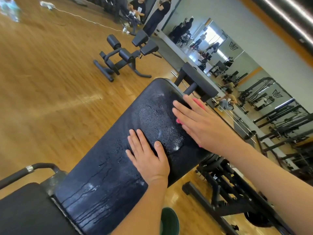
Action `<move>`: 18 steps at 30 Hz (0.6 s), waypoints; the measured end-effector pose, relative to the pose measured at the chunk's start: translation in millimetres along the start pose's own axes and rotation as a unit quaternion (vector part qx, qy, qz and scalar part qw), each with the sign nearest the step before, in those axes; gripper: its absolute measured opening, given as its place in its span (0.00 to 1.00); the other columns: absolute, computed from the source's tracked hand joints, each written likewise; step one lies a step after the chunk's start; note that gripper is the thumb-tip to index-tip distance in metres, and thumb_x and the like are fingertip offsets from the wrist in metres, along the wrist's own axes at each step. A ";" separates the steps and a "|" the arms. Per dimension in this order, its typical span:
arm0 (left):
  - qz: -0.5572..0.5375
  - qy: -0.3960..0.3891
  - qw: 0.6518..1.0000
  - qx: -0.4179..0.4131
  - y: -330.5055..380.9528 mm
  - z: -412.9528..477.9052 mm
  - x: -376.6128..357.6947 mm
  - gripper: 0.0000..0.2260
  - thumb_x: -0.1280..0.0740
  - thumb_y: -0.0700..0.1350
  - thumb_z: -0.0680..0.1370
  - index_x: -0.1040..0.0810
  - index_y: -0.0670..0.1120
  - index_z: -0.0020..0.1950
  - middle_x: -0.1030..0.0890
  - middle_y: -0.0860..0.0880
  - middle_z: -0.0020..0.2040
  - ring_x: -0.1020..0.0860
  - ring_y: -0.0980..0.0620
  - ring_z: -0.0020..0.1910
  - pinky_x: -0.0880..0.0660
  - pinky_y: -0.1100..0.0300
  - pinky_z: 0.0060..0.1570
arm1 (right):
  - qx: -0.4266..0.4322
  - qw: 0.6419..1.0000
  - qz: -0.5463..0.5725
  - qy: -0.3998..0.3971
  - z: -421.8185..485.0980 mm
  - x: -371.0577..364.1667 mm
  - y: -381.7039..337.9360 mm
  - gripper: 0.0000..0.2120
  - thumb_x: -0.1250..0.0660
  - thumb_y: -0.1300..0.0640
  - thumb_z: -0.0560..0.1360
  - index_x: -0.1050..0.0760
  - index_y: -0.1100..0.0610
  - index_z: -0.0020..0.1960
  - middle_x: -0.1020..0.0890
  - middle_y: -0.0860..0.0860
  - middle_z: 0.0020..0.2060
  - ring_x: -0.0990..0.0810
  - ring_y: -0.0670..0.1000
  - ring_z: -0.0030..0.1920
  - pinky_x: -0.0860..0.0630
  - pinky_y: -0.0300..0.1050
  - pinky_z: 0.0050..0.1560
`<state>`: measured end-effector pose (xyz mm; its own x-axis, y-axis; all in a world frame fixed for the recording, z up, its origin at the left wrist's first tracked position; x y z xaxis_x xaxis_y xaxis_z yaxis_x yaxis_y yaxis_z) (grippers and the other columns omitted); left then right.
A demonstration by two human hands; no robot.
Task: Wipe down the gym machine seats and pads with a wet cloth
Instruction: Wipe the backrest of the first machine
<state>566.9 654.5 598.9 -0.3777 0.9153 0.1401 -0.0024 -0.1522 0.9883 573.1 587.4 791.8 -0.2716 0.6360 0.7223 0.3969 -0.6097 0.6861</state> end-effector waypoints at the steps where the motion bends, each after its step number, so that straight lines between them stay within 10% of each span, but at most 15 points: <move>1: -0.001 0.000 1.000 0.001 -0.4 0.3 -0.5 0.29 0.49 0.56 0.83 0.44 0.46 0.83 0.47 0.49 0.84 0.48 0.48 0.82 0.53 0.40 0.78 | 0.004 1.000 -0.002 -0.008 -8.4 -1.4 -0.7 0.26 0.49 0.52 0.85 0.40 0.58 0.81 0.39 0.54 0.82 0.49 0.59 0.83 0.42 0.63 0.80; 18: 0.007 -0.015 1.000 0.004 0.4 3.1 -0.6 0.30 0.49 0.56 0.83 0.44 0.46 0.83 0.48 0.50 0.84 0.50 0.49 0.83 0.59 0.47 0.79 | -0.014 0.999 -0.008 0.027 78.5 2.1 -6.3 0.25 0.49 0.53 0.85 0.36 0.60 0.80 0.35 0.56 0.80 0.43 0.61 0.82 0.41 0.63 0.79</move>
<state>569.9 655.0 599.4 -0.3506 0.9235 0.1557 0.0098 -0.1626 0.9866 638.8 629.7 782.1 -0.3258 0.6196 0.7141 0.3668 -0.6133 0.6995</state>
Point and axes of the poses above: each hand's wrist, its own z-axis towards the middle knuckle, its own x-axis out of the back of the hand, y = z × x, the point moved 8 cm from there along z, towards the middle knuckle
